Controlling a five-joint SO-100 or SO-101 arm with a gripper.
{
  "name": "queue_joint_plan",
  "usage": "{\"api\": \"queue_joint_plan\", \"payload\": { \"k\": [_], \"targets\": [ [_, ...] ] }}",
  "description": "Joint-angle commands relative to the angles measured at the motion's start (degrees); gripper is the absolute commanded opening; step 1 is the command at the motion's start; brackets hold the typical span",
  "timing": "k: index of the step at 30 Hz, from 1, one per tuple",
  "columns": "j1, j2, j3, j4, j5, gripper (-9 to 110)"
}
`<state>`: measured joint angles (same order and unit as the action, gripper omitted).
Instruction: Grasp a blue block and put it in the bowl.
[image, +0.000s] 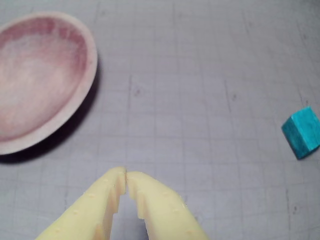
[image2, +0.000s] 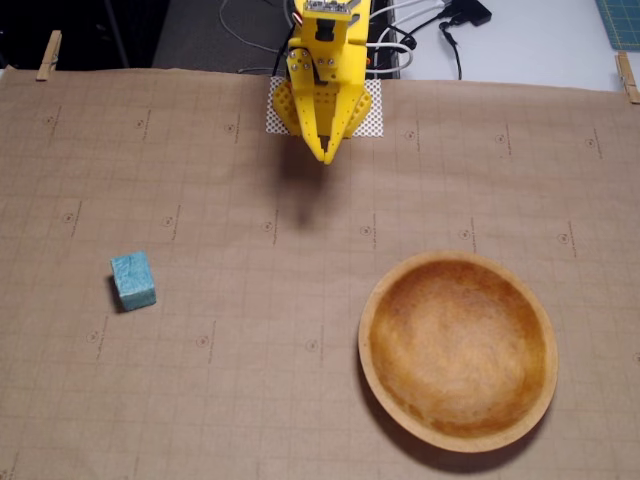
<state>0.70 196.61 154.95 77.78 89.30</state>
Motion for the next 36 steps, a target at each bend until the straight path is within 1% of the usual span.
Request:
{"api": "queue_joint_plan", "payload": {
  "k": [1, 6, 11, 18, 23, 26, 31, 36],
  "targets": [
    [-0.62, 0.44, -3.08, -4.57, 0.44, -3],
    [-0.62, 0.35, -1.32, -15.82, -0.35, -3],
    [0.18, 0.35, 2.72, -22.94, 0.00, -3],
    [6.06, 0.26, 6.50, -29.36, 0.35, -3],
    [11.07, -0.88, 8.61, -30.67, 0.35, -3],
    [12.48, -6.33, 8.00, -30.76, 1.14, -3],
    [12.39, -19.86, 2.81, -30.76, 5.36, -3],
    [13.10, -32.26, -2.37, -30.76, 6.77, -3]
  ]
}}
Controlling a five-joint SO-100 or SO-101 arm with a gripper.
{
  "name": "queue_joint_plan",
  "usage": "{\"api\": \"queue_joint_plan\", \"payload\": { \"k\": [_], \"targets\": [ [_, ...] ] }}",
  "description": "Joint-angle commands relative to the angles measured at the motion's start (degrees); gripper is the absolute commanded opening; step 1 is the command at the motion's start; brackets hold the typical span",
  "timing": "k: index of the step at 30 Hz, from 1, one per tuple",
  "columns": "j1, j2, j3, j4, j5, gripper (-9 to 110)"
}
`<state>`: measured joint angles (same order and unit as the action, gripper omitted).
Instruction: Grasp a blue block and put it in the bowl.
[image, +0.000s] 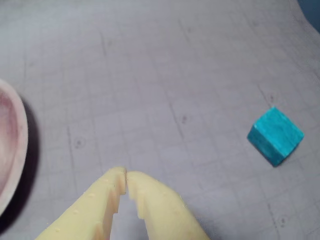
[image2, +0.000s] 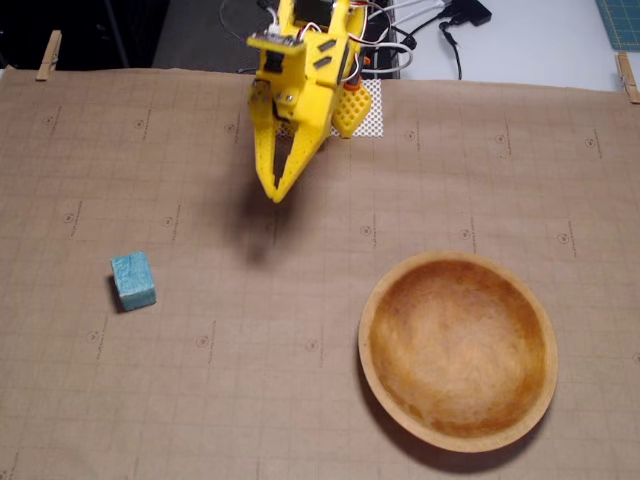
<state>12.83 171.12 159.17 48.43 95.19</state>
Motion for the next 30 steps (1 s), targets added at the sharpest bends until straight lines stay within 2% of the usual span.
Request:
{"api": "queue_joint_plan", "payload": {
  "k": [1, 8, 17, 24, 30],
  "targets": [
    [0.97, -9.05, -7.29, -1.41, 0.97, -3],
    [7.82, -20.65, -10.72, -1.41, 2.99, 1],
    [12.22, -26.72, -12.74, -1.67, 7.91, 31],
    [12.39, -27.25, -8.79, -12.66, 12.13, 48],
    [11.51, -27.69, -2.72, -24.35, 12.57, 57]
  ]
}}
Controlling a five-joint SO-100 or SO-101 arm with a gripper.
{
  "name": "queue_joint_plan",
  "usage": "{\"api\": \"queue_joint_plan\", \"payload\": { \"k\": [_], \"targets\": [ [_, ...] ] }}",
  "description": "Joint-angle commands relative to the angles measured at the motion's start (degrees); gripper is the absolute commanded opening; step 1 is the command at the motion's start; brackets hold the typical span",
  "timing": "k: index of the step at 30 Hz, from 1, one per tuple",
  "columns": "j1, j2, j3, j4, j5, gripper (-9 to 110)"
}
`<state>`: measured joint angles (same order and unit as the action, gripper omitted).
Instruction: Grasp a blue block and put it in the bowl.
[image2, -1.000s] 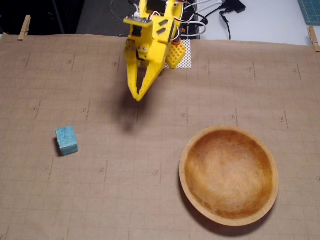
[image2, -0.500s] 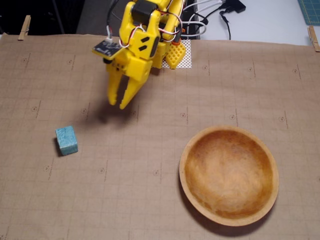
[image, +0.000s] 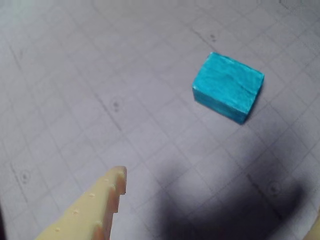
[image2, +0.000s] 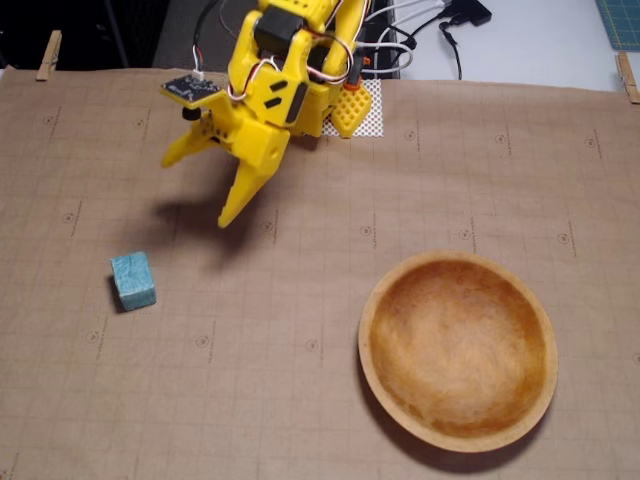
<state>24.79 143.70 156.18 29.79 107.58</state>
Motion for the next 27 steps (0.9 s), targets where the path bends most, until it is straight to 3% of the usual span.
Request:
{"api": "queue_joint_plan", "payload": {
  "k": [1, 10, 17, 27],
  "targets": [
    [-0.44, -0.97, 0.35, -6.59, 0.18, 57],
    [-2.90, -20.57, -6.94, -13.10, 0.09, 59],
    [-2.99, -34.80, -7.29, -30.23, -0.44, 59],
    [-2.11, -47.20, -8.09, -45.97, -0.18, 59]
  ]
}}
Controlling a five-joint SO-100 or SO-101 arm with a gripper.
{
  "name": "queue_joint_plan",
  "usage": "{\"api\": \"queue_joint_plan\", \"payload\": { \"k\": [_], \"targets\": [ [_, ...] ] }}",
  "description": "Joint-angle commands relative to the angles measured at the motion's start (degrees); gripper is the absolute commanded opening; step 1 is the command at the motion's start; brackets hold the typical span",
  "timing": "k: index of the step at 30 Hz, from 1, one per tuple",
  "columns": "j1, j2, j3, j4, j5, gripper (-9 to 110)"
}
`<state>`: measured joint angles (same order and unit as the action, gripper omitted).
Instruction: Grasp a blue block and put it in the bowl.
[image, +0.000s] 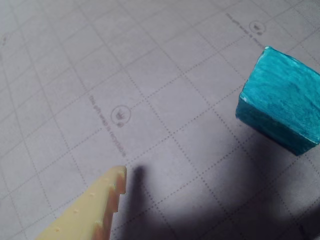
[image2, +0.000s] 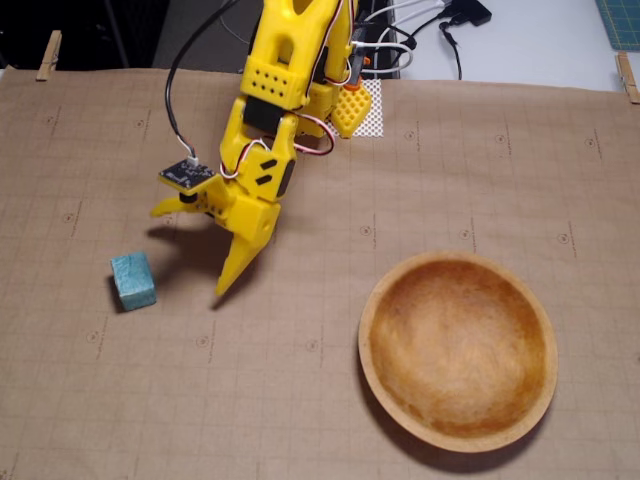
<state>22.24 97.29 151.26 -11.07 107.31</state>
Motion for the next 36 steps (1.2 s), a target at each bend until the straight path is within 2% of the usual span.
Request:
{"api": "queue_joint_plan", "payload": {
  "k": [1, 16, 26, 36],
  "targets": [
    [0.70, -1.93, -3.16, -6.42, 0.35, 59],
    [7.12, -12.39, -4.57, -15.38, 4.39, 59],
    [6.59, -24.70, -5.80, -33.57, 3.52, 59],
    [5.54, -30.50, -5.89, -43.77, -0.44, 59]
  ]
}}
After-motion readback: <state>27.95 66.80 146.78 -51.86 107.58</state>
